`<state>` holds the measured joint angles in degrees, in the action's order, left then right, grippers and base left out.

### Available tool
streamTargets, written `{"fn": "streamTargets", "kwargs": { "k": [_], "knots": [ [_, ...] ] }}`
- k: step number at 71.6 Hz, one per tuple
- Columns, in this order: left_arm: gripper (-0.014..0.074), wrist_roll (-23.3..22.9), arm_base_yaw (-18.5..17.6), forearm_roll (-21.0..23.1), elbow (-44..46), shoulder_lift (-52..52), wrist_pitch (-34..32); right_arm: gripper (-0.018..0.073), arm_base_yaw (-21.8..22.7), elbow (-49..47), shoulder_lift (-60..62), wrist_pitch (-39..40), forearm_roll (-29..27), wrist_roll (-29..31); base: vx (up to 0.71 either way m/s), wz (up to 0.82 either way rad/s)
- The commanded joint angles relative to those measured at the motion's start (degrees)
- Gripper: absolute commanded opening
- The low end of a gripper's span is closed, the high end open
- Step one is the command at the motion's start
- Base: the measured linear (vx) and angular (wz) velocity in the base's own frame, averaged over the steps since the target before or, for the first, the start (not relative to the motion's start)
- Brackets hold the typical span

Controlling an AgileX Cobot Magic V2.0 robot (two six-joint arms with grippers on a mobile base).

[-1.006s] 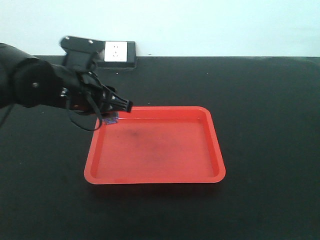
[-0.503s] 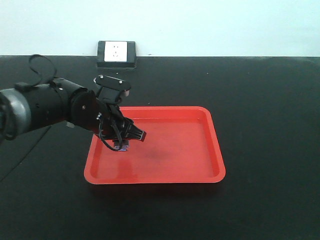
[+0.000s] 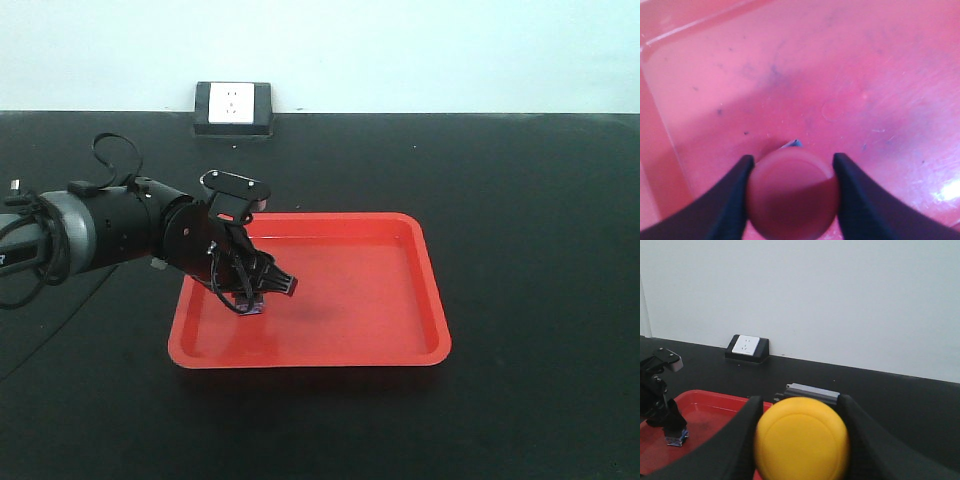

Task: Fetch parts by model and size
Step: 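Lower the red-capped button into the tray with the left gripper, then open the left gripper and withdraw the left arm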

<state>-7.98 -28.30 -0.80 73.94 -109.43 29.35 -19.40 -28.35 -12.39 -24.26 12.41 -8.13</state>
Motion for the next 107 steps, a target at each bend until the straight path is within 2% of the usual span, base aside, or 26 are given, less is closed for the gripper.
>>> {"fn": "streamTargets", "kwargs": {
  "k": [1, 9, 32, 42, 57, 76, 88, 107],
  "knots": [
    [0.0429, 0.14, -0.23, 0.36, 1.76, 2.93, -1.70, -0.0002, 0.16, -1.47, -0.63, 4.87, 0.97, 0.51, 0.00, 0.00],
    [0.0465, 0.14, -0.23, 0.42, 1.76, 4.24, -1.77, -0.0002, 0.16, -1.47, -0.63, 4.87, 0.97, 0.51, 0.00, 0.00],
    [0.0464, 0.14, -0.23, -0.59, 1.46, 16.45, -1.80, -0.0002, 0.16, -1.47, -0.63, 4.87, 0.97, 0.51, 0.00, 0.00],
    [0.0464, 0.25, -0.23, -0.59, 1.40, 23.42, 1.49, -0.0002, 0.16, -1.47, -0.63, 4.87, 0.97, 0.51, 0.00, 0.00],
    [0.0464, 4.13, -0.23, -0.59, 1.40, 33.94, 8.18, -0.0002, 0.16, -1.47, -0.63, 4.87, 0.97, 0.51, 0.00, 0.00],
    [0.0464, 4.24, -0.23, -0.53, 1.29, 48.27, 12.55, -0.0002, 0.16, -1.47, -0.63, 4.87, 0.97, 0.51, 0.00, 0.00],
    [0.0464, 4.92, -0.23, -0.47, -5.27, 58.42, 9.64, -0.0002, 0.16, -1.47, -0.63, 4.87, 0.97, 0.51, 0.00, 0.00],
    [0.0464, 5.14, -0.23, -0.10, -24.54, 76.27, 3.77, -0.0002, 0.16, -1.47, -0.63, 5.05, 0.97, 0.51, 0.00, 0.00]
  ]
}}
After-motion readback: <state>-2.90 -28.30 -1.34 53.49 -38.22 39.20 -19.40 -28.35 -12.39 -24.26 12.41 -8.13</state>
